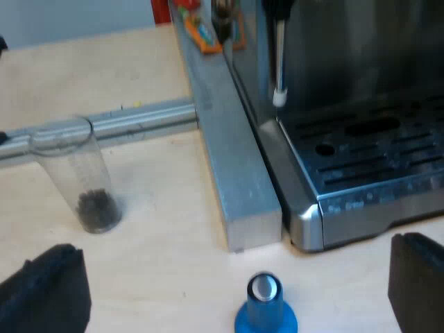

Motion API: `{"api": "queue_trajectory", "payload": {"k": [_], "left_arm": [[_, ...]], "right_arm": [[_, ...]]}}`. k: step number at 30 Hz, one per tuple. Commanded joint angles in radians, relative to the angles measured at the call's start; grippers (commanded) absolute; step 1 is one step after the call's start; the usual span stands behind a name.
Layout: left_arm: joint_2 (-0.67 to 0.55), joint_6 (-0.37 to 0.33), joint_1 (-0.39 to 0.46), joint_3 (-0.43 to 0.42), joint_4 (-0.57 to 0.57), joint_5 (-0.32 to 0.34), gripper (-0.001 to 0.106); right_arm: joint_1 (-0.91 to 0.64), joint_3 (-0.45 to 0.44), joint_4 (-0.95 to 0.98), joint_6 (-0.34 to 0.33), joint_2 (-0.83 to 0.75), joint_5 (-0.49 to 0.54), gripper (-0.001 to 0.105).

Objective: Pour the beans into the coffee machine

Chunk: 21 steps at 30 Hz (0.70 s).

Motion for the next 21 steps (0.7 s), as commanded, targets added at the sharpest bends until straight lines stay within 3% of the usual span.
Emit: {"api": "queue_trajectory", "payload": {"k": [1,9,15,21], "left_arm": [[-0.072,-0.001,0.000,-0.055,0.023,-0.025,0.088],[0.025,-0.007,0.000,-0.149,0.023,-0.023,0.088],[0.105,-0.077,0.000,-0.216,0.039,-0.001,0.088],[0.162,-0.077,0.000,-0.252,0.039,-0.054,0.088]], "right_arm": [[0.027,-0.045,0.019,-0.002,0.037,-0.009,0.070],[0.119,-0.163,0.019,-0.021,0.160,-0.067,0.070],[0.202,-0.220,0.009,-0.039,0.247,-0.188,0.070],[0.326,-0.237,-0.066,-0.052,0.338,-0.293,0.070]]}}
